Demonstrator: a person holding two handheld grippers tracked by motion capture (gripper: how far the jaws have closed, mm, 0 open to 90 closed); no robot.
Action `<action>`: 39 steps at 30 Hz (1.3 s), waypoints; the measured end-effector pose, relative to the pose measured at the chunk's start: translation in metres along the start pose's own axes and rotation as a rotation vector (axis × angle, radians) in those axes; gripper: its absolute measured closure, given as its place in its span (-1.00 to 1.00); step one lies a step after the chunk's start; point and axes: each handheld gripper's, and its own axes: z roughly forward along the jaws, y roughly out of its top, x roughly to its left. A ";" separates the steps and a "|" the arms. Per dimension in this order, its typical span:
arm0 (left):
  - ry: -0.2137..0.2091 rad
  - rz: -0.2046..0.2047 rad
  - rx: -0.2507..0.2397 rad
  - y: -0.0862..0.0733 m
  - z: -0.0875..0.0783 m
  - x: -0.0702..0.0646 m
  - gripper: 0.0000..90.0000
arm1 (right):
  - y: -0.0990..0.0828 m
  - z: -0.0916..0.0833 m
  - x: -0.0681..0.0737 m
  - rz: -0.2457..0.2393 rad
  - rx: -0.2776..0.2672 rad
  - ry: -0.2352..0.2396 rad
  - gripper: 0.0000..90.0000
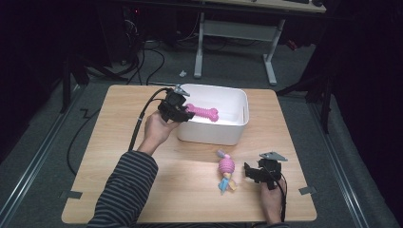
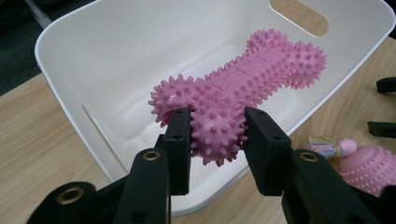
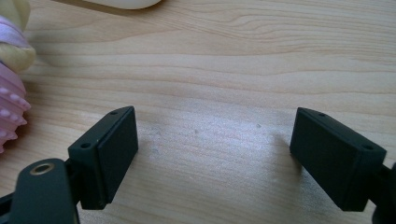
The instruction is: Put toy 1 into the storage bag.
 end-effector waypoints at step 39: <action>0.098 -0.098 -0.202 -0.032 -0.064 0.013 -0.15 | 0.000 0.000 0.001 0.000 0.001 0.004 -0.67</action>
